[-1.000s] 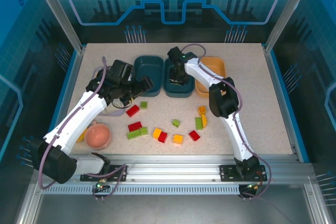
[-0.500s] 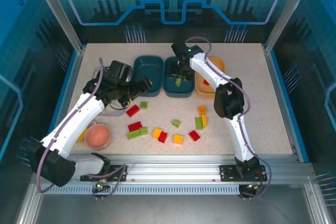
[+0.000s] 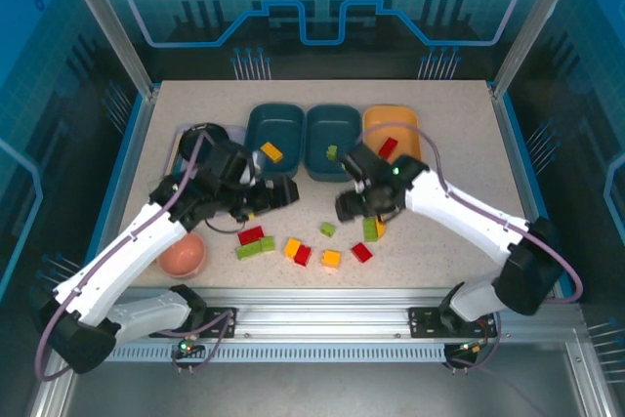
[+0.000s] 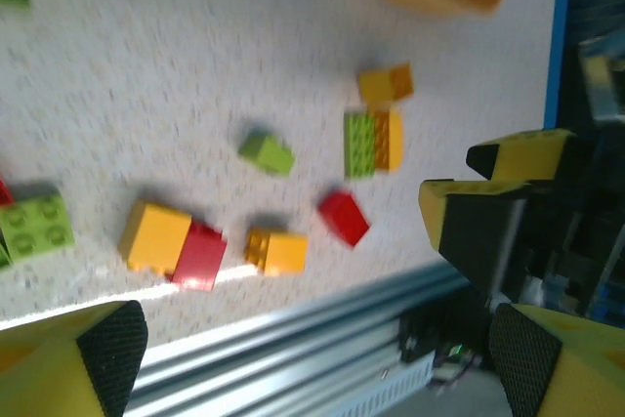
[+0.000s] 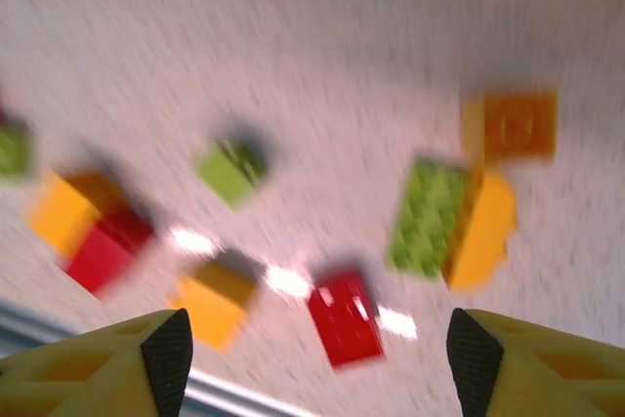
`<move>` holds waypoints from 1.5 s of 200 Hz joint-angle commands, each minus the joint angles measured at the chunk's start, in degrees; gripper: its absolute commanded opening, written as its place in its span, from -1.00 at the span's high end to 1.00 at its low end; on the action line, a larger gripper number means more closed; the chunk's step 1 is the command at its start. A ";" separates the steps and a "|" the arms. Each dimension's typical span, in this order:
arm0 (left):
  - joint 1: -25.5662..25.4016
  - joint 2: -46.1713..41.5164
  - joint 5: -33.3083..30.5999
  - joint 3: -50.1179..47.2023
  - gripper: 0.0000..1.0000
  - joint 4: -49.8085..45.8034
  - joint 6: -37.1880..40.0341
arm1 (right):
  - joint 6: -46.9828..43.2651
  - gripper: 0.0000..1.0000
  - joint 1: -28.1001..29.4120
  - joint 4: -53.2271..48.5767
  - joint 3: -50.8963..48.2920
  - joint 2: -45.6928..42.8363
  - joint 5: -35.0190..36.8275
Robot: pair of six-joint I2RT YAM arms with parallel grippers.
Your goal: Sort the legos into containers by color
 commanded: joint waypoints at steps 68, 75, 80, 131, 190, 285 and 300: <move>-6.50 -2.37 -0.98 -13.62 -0.87 8.57 -3.45 | -1.29 -0.59 4.56 5.20 -11.53 6.25 -2.88; -6.60 -2.41 -1.16 -13.31 -0.87 8.45 -3.35 | -1.56 -0.58 4.30 5.56 -11.36 7.37 -3.17; -6.53 -2.41 -1.24 -13.21 -0.88 8.42 -3.25 | -1.74 -0.58 4.16 6.01 -11.34 7.90 -3.52; -6.64 -3.30 -2.16 -13.40 -0.88 7.89 -4.23 | -2.05 -0.29 3.87 9.67 -10.49 13.68 -4.75; -6.71 -3.84 -2.90 -13.31 -0.87 7.96 -4.81 | -1.77 0.27 3.69 10.15 -9.33 17.42 -4.04; -6.30 8.41 -9.99 4.00 -0.89 7.26 -5.18 | -3.53 0.49 -18.50 -0.08 8.22 9.35 -0.97; -5.60 13.12 -9.99 8.00 -0.89 7.05 -5.08 | -3.90 0.49 -23.10 -0.01 12.78 13.58 -1.51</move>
